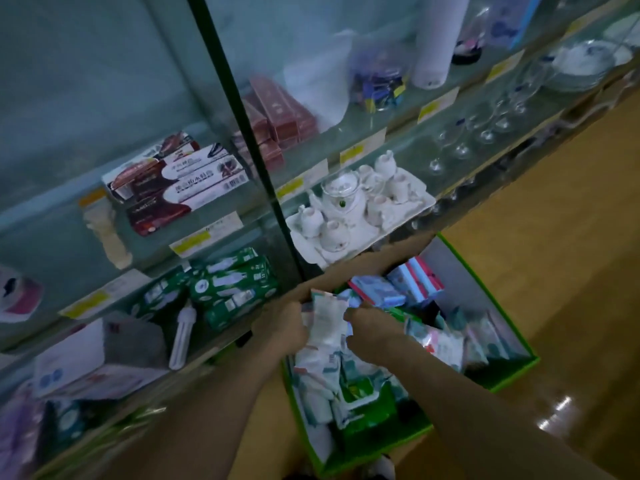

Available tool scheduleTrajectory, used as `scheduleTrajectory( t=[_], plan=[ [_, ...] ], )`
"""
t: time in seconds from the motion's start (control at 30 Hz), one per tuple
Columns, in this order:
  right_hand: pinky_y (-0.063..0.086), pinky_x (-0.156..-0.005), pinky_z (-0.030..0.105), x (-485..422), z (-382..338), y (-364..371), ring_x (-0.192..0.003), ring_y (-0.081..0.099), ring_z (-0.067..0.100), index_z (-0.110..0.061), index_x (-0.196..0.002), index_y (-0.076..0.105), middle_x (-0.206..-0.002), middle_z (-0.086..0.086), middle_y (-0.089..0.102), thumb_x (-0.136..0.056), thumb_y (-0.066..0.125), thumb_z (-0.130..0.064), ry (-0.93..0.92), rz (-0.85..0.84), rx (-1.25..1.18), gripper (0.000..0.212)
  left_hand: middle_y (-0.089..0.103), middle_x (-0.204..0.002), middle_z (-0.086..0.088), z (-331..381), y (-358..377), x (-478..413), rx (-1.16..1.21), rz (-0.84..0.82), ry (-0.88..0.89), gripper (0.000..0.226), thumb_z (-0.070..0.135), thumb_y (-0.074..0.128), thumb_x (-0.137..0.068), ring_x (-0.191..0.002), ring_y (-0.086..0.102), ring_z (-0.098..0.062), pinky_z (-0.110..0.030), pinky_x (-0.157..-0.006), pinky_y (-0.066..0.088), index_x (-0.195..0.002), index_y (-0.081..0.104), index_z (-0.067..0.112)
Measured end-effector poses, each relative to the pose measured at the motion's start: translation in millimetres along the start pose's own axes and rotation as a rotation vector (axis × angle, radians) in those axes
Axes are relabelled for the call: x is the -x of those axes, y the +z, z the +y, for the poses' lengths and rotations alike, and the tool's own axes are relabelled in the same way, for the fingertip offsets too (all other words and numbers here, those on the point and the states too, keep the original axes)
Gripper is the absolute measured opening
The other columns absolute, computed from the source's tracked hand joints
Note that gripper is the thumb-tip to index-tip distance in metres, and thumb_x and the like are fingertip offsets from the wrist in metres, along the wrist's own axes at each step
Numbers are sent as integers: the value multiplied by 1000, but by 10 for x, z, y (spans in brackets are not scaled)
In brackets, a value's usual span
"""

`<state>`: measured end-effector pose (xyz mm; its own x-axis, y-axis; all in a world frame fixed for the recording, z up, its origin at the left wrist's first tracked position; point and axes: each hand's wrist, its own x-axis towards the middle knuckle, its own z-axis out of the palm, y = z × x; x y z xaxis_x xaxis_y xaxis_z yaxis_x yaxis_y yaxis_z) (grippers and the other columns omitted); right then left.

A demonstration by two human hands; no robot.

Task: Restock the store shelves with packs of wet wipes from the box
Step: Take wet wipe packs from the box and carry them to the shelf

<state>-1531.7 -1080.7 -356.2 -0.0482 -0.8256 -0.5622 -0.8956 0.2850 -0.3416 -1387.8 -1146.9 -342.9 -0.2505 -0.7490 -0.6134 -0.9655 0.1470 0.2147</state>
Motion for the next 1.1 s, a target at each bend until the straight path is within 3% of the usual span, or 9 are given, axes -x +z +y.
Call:
scheduleTrajectory(
  t=[0.13,0.27,0.4,0.53,0.7,0.77,0.93,1.03,1.1],
  plan=[
    [40,-100,39,-281,-28,265,-125,43,36,-13,-140,38,-139,18,38,-95,52,-30,77,-62,-93,50,55,-75,-7,-214,180,-255,80,-63,-52,15,23,56,-91,-85,62,-32,-32,-61,43,-97,61,10],
    [40,-98,39,-478,-102,476,-124,43,37,-12,-139,32,-135,19,40,-90,55,-49,191,-63,-306,66,51,-78,-7,-258,314,-447,272,-108,-96,16,26,50,-96,-87,59,-30,-33,-66,41,-92,56,12],
    [38,-97,38,-617,-221,581,-126,42,37,-12,-140,28,-137,19,39,-82,63,-55,285,-24,-489,80,50,-73,-5,-266,364,-619,418,-110,-194,17,25,51,-97,-65,53,-23,-34,-61,46,-94,56,9],
    [41,-95,39,-711,-258,640,-124,44,36,-11,-135,29,-135,17,40,-79,66,-55,350,9,-565,81,61,-110,-17,-276,359,-697,572,-181,-327,39,30,57,-94,-82,59,-28,-33,-56,52,-125,54,5],
    [41,-93,39,-682,-245,628,-123,43,38,-11,-134,27,-133,17,37,-77,73,-40,348,-31,-484,78,58,-120,-15,-267,418,-745,634,-162,-332,55,25,64,-89,-83,57,-26,-28,-48,48,-137,44,7],
    [43,-92,40,-619,-249,651,-121,44,39,-13,-133,28,-130,16,37,-76,73,-40,349,-59,-477,77,60,-116,-15,-273,428,-764,628,-158,-338,59,23,63,-88,-81,61,-27,-31,-52,54,-140,40,9],
    [41,-95,42,-471,-323,825,-121,43,38,-14,-132,31,-131,12,34,-85,59,-46,315,-8,-429,64,62,-101,-11,-214,379,-777,687,-147,-291,34,34,47,-97,-82,61,-26,-34,-66,55,-125,48,14],
    [42,-88,42,-439,-386,879,-118,46,37,-11,-133,30,-130,10,30,-87,51,-52,274,6,-394,65,59,-118,-10,-180,402,-770,624,-136,-221,47,46,53,-93,-99,60,-29,-34,-80,51,-130,45,18],
    [43,-85,41,-404,-446,912,-117,43,38,-12,-134,32,-125,9,28,-78,42,-68,216,-29,-357,80,61,-119,-11,-133,397,-753,546,-148,-162,44,37,59,-90,-101,61,-29,-34,-83,51,-128,50,16]
  ],
)
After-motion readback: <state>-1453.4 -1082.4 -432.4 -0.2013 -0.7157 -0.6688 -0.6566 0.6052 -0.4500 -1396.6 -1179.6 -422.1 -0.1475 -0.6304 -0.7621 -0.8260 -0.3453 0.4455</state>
